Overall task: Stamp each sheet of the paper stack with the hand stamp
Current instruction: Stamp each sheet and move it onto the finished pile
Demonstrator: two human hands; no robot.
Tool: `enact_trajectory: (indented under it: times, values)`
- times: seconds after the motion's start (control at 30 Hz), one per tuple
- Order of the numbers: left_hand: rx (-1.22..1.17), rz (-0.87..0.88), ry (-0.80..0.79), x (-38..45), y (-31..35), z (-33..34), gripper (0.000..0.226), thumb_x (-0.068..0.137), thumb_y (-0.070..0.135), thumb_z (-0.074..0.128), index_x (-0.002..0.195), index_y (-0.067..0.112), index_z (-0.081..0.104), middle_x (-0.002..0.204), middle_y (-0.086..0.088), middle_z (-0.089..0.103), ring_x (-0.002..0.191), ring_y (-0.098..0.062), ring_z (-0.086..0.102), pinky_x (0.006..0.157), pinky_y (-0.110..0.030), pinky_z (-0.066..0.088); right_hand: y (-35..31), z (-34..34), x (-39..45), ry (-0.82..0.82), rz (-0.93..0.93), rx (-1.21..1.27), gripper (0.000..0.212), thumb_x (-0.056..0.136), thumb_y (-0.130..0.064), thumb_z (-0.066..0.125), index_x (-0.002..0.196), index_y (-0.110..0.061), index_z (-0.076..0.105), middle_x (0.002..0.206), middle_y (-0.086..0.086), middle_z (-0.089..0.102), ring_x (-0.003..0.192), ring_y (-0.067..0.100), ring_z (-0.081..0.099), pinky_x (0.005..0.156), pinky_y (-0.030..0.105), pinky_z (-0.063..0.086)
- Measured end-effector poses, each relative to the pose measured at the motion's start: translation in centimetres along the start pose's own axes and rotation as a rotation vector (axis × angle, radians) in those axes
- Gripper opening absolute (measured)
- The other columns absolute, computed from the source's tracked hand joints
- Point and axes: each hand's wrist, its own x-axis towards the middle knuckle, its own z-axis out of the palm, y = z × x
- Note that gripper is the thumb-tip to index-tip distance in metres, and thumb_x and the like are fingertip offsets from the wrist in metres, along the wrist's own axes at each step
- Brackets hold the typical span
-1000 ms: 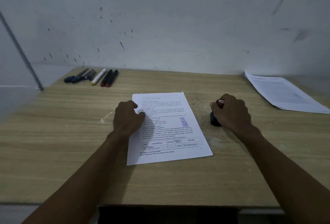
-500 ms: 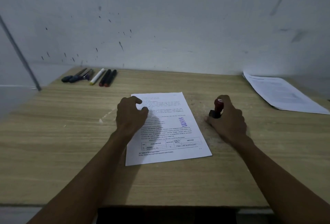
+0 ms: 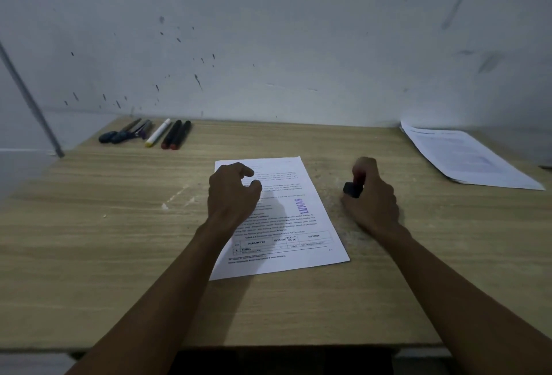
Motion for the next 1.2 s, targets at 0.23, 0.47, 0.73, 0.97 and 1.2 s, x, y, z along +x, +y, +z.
enact_trajectory:
  times: [0.23,0.47,0.73,0.97,1.2]
  values:
    - [-0.069,0.072,-0.058,-0.4,2.5,1.0,0.021,0.080,0.022,0.068,0.100,0.017,0.069,0.105,0.001,0.066,0.085,-0.012,0.062,0.079,-0.027,0.049,0.4,-0.2,-0.4,0.120,0.147,0.088,0.078,0.069,-0.026,0.084,0.135,-0.019,0.045,0.094,0.008,0.070,0.095,0.030,0.064,0.080,0.038,0.050]
    - [-0.112,0.136,-0.104,-0.3,4.5,2.2,0.018,0.080,0.020,0.069,0.098,0.015,0.070,0.098,0.000,0.066,0.083,-0.016,0.065,0.079,-0.033,0.054,1.3,0.5,-0.1,0.226,0.123,0.159,0.025,0.073,-0.034,0.080,0.066,-0.011,0.073,0.063,0.005,0.069,0.070,0.027,0.066,0.063,0.026,0.026]
    - [-0.104,0.127,-0.152,-0.5,4.8,3.7,0.018,0.080,0.019,0.070,0.098,0.014,0.071,0.094,0.002,0.067,0.078,-0.013,0.065,0.076,-0.028,0.052,1.8,0.6,-0.4,0.189,0.065,0.118,0.028,0.078,-0.034,0.077,0.077,-0.007,0.071,0.075,0.007,0.071,0.078,0.026,0.065,0.067,0.031,0.043]
    - [-0.073,0.108,-0.135,-0.4,3.9,2.9,0.018,0.080,0.020,0.070,0.097,0.015,0.071,0.096,0.001,0.068,0.081,-0.013,0.065,0.079,-0.031,0.054,1.8,0.6,-0.9,0.211,0.068,0.098,0.029,0.074,-0.035,0.078,0.082,-0.009,0.067,0.077,0.006,0.068,0.080,0.029,0.064,0.068,0.032,0.044]
    - [-0.091,0.079,-0.152,-0.5,3.7,2.3,0.018,0.080,0.019,0.070,0.097,0.014,0.071,0.095,-0.001,0.068,0.082,-0.018,0.067,0.083,-0.040,0.055,1.8,0.7,-0.9,0.188,0.083,0.084,0.030,0.074,-0.032,0.077,0.086,-0.007,0.067,0.085,0.010,0.069,0.084,0.030,0.064,0.073,0.041,0.051]
